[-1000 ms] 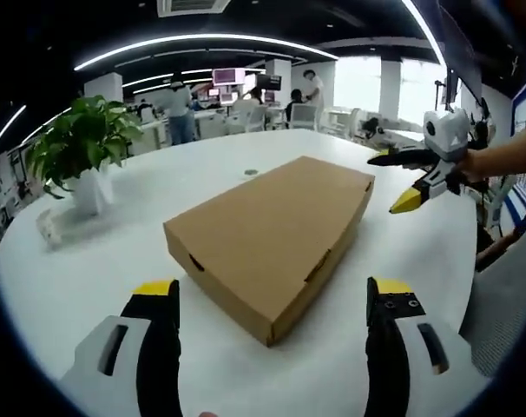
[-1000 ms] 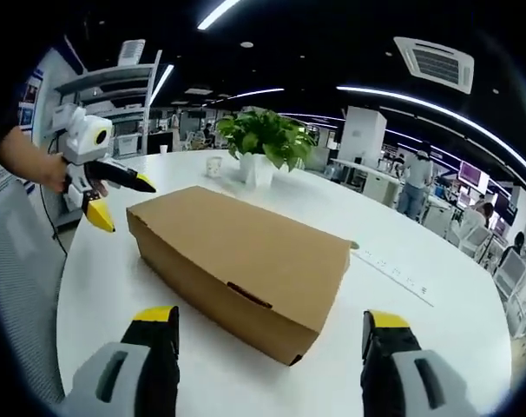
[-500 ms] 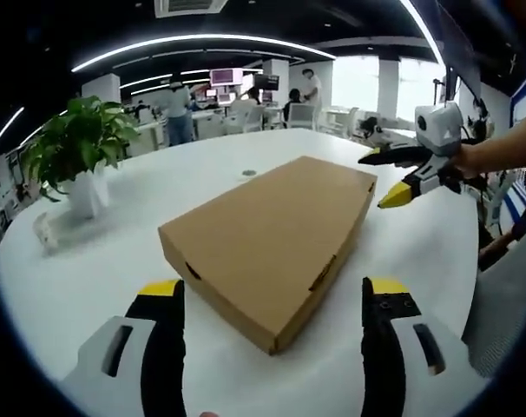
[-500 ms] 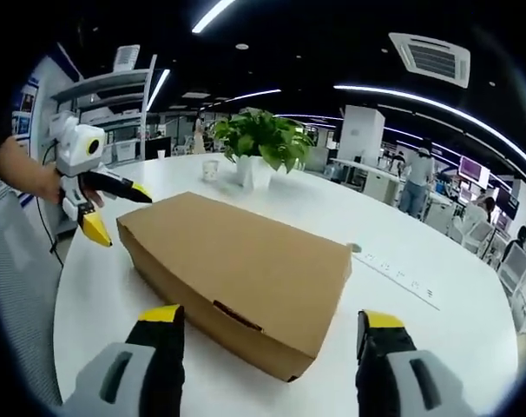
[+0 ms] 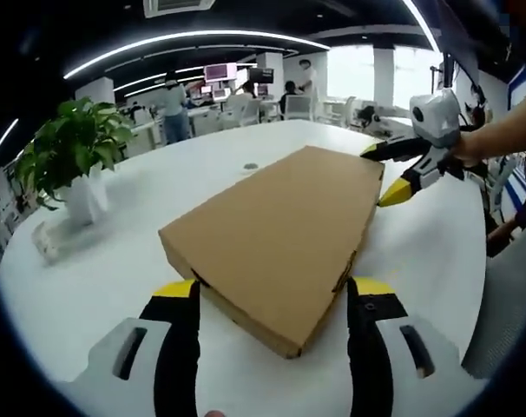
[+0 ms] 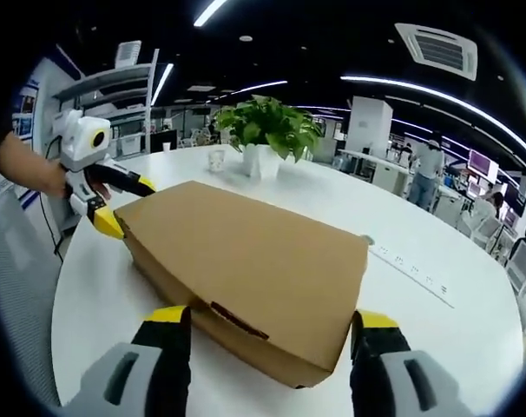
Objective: Operate the shoe box by opening the lid, removing the specified soft item, and placing it in the target area until the item is outside and the box remains undamaged.
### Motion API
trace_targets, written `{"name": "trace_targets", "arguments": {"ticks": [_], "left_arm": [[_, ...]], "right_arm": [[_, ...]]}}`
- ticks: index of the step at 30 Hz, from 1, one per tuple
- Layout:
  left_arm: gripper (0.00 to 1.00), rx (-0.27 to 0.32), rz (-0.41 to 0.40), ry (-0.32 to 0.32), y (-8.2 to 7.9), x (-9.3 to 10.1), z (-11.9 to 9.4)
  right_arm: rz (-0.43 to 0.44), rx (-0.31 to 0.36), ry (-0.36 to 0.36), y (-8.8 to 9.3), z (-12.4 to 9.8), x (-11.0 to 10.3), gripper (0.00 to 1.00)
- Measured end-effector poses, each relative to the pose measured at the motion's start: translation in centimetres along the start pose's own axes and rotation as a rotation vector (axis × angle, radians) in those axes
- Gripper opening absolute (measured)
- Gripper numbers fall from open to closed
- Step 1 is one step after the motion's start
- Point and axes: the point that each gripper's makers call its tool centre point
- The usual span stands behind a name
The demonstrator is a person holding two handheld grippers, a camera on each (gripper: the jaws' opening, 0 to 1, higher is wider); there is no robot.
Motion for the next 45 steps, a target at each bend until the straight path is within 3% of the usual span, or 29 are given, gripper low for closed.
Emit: {"name": "trace_targets", "arguments": {"ticks": [7, 45], "left_arm": [[0.68, -0.015, 0.048, -0.007, 0.5, -0.4, 0.2], [0.6, -0.153, 0.169, 0.177, 2.2, -5.3, -1.9]], "right_arm": [[0.007, -0.007, 0.02, -0.2, 0.0, -0.5, 0.72], [0.167, -0.009, 0.188, -1.5, 0.8, -6.6, 0.71]]}}
Point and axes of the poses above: the point that each gripper's makers call its tool centre point, and the gripper's own axes: z roughly forward along the fingers, x roughly to its right, y roughly out of its underside, and after that the axes turned 1 degree about z, right-handed
